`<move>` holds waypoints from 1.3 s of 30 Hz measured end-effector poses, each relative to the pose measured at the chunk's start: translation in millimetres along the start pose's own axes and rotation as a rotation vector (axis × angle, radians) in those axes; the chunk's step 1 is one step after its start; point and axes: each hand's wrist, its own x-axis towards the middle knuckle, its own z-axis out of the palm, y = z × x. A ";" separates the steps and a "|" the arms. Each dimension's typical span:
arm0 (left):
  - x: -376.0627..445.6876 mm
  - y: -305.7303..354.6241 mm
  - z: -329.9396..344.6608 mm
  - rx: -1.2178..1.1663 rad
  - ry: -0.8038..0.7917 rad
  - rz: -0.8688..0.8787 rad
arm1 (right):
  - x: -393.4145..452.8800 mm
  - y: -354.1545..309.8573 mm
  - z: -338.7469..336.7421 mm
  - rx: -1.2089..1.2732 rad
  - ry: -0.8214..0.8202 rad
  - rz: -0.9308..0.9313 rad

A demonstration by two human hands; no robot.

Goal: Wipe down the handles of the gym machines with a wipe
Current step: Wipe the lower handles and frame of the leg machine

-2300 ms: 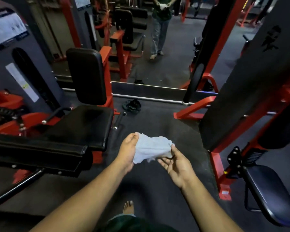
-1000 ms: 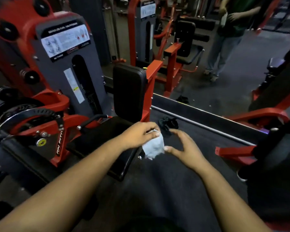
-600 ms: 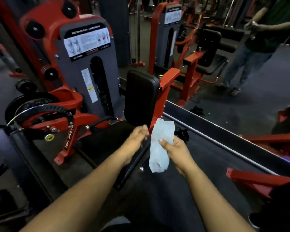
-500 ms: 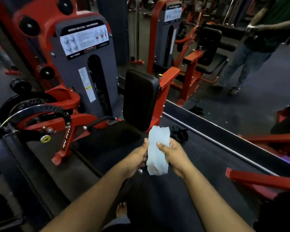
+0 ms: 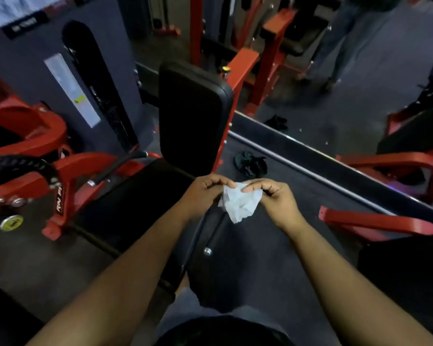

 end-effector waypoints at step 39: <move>160.8 -392.8 -42.8 1.524 -0.157 -0.020 | 115.8 409.6 94.7 -0.294 0.009 0.244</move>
